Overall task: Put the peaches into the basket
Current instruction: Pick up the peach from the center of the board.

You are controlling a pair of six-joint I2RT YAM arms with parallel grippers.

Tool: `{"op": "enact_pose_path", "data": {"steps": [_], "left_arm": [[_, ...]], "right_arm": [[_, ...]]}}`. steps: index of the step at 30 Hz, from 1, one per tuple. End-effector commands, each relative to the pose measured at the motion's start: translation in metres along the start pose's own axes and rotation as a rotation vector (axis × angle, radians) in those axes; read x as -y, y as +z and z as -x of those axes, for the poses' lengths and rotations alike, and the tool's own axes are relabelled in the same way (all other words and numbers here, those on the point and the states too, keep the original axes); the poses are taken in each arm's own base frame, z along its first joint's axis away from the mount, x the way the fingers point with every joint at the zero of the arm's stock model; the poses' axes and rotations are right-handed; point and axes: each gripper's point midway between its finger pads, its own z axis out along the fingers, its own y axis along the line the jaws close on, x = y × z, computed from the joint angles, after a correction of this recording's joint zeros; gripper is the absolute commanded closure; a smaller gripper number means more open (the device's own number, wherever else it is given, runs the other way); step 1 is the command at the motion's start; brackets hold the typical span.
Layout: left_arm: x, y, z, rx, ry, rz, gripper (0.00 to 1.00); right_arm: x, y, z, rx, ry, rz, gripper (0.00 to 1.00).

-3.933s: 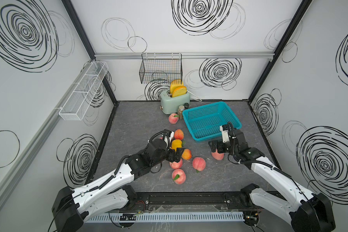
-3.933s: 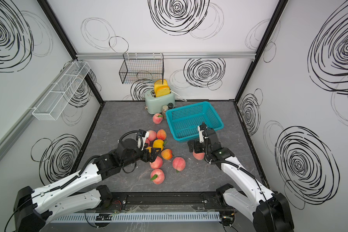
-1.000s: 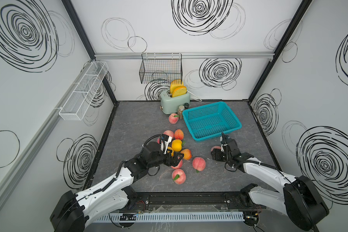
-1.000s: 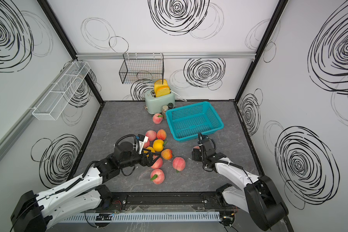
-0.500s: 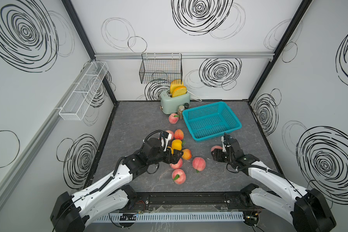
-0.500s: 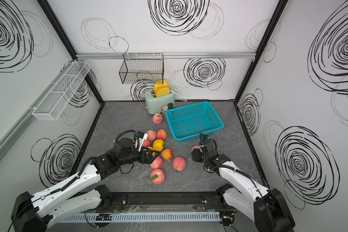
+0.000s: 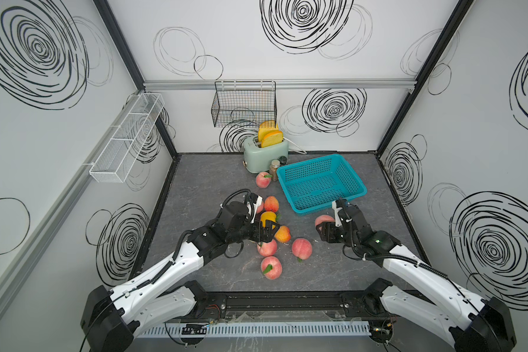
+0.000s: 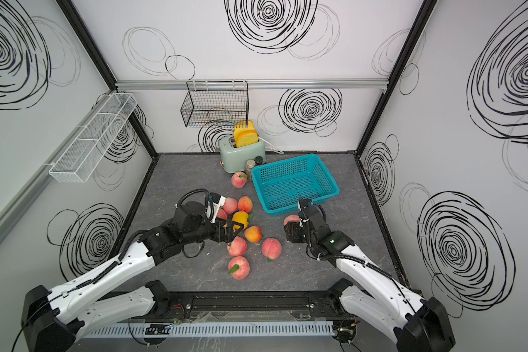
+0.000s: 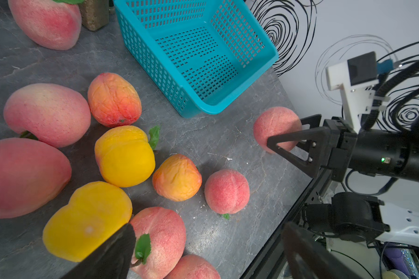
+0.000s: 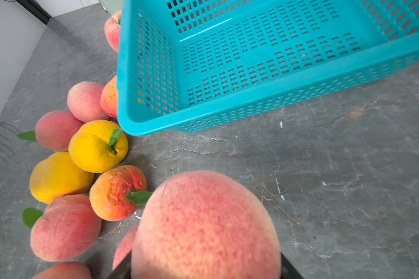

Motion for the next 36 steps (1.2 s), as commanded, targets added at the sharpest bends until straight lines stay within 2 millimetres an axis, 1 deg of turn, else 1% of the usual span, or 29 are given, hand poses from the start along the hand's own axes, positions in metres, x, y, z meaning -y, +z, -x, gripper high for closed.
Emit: {"op": "enact_pose_path", "data": {"steps": [1,7,11,16,20,24,30,36], "left_arm": [[0.006,-0.007,0.013,0.034,-0.005,0.018,0.02],[0.012,-0.018,0.023,0.059,0.002,0.066,0.02],[0.013,-0.024,0.031,0.079,0.014,0.093,0.02],[0.018,-0.021,0.040,0.089,0.025,0.091,0.02],[0.022,-0.020,0.051,0.112,0.039,0.076,0.02],[0.017,-0.010,0.059,0.099,0.033,0.066,0.02],[0.006,0.005,0.073,0.080,0.035,0.058,0.02],[-0.004,0.008,0.093,0.121,0.038,0.033,0.02]], "right_arm": [[-0.008,-0.014,0.011,0.035,-0.022,0.008,0.40],[-0.022,-0.030,0.023,0.094,-0.060,0.064,0.40],[-0.029,-0.040,0.038,0.141,-0.090,0.081,0.39],[-0.043,-0.040,0.057,0.147,-0.147,0.093,0.39],[-0.055,-0.033,0.075,0.154,-0.166,0.107,0.38],[-0.061,-0.024,0.094,0.160,-0.179,0.118,0.38],[-0.063,0.001,0.116,0.150,-0.181,0.128,0.39],[-0.060,0.029,0.135,0.138,-0.194,0.126,0.39]]}}
